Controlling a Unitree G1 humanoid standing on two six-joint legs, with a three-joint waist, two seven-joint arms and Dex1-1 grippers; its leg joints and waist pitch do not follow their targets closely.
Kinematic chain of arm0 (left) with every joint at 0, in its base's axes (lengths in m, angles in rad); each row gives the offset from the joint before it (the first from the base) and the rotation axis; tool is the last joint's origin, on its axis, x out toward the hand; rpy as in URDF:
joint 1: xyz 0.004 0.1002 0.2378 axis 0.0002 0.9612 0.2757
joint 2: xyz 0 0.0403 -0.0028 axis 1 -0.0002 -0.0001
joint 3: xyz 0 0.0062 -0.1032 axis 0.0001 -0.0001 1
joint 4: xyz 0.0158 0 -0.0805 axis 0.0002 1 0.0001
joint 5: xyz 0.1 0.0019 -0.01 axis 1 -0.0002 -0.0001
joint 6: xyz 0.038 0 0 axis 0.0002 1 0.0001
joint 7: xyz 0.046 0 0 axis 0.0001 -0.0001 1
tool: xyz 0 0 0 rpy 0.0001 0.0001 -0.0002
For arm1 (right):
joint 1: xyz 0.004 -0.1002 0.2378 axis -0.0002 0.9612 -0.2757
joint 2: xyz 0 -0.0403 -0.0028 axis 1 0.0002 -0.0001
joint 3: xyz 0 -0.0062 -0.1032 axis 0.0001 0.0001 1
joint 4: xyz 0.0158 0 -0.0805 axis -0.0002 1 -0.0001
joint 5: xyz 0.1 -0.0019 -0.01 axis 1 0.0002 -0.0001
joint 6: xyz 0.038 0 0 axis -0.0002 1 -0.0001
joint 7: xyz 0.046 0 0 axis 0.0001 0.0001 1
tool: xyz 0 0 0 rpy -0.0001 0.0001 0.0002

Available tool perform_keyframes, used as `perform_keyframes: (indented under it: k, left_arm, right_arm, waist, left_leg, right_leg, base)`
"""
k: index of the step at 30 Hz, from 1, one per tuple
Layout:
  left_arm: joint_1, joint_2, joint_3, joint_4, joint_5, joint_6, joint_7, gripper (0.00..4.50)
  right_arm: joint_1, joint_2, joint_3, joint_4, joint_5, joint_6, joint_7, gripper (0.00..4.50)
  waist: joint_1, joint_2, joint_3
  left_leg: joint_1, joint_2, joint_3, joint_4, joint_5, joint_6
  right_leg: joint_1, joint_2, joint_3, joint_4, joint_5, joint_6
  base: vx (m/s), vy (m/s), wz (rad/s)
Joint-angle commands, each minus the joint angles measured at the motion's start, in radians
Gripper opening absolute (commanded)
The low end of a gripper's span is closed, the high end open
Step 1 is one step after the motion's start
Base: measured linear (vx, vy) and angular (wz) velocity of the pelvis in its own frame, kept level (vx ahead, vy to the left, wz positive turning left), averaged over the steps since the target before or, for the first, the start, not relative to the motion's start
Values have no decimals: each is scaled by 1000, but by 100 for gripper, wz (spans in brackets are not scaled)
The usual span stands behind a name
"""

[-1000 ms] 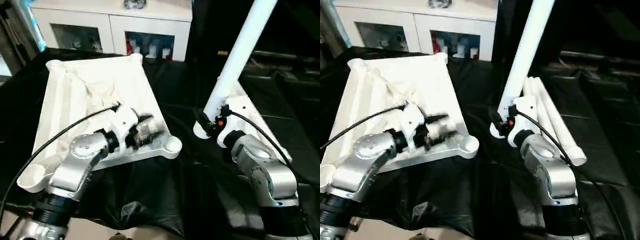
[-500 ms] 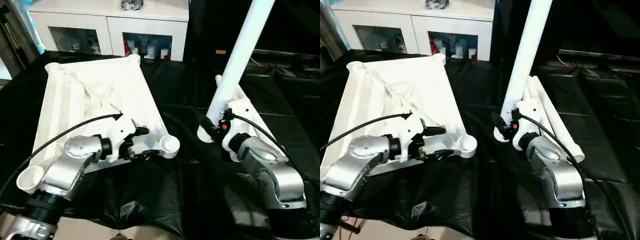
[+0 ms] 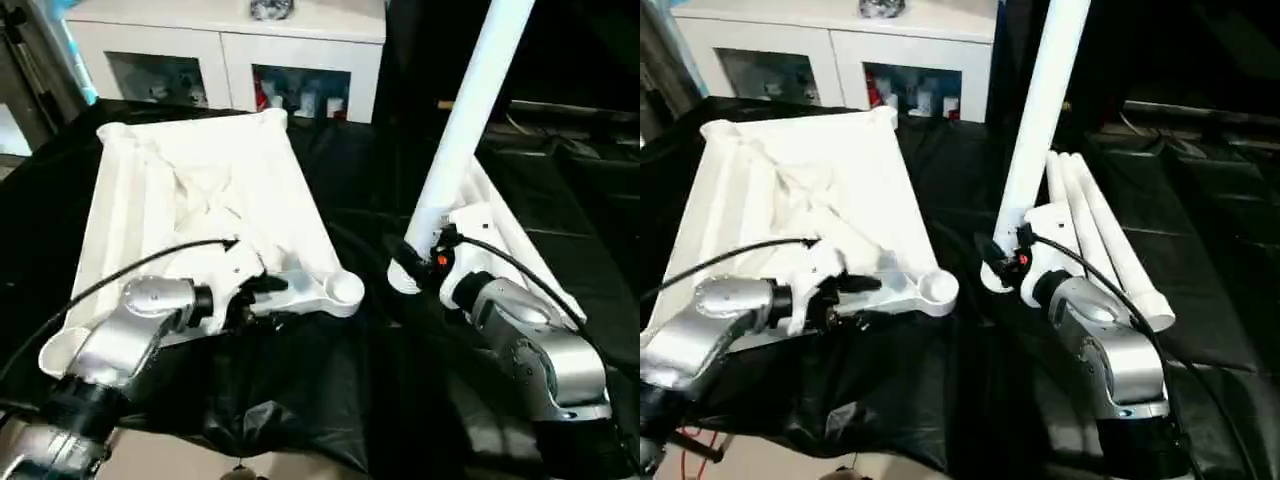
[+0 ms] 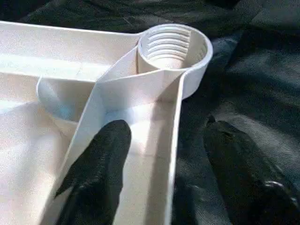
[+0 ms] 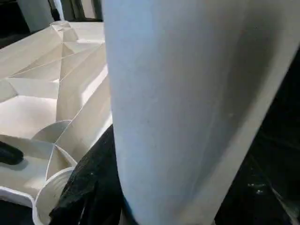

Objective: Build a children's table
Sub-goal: Pick table leg

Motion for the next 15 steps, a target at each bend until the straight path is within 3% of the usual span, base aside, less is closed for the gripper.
perform_keyframes:
  k: [1, 4, 15]
  left_arm:
    - [-22, -1, -15, 19, 18, -14, -7, 261]
    - [-33, 0, -20, 34, 16, -18, -24, 238]
    - [-54, 3, -31, 79, 18, -18, -81, 139]
  right_arm:
    - [0, -10, 6, -15, 0, 2, 3, 193]
    - [6, -12, 4, -23, -3, 5, 4, 193]
    - [24, -11, 1, -32, -3, 4, -6, 193]
  waist:
    - [2, 6, -62]
    - [2, 13, -64]
    - [4, 10, -61]
  left_leg:
    - [13, 47, -11, -80, -127, -29]
    - [11, 47, -12, -79, -114, -30]
    - [13, 48, -11, -81, -133, -28]
  right_leg:
    - [42, -98, 51, -80, -50, -188]
    - [45, -98, 49, -76, -8, -196]
    - [44, -99, 50, -80, -32, -207]
  base:
    - [0, 0, 0]
    - [0, 0, 0]
    - [0, 0, 0]
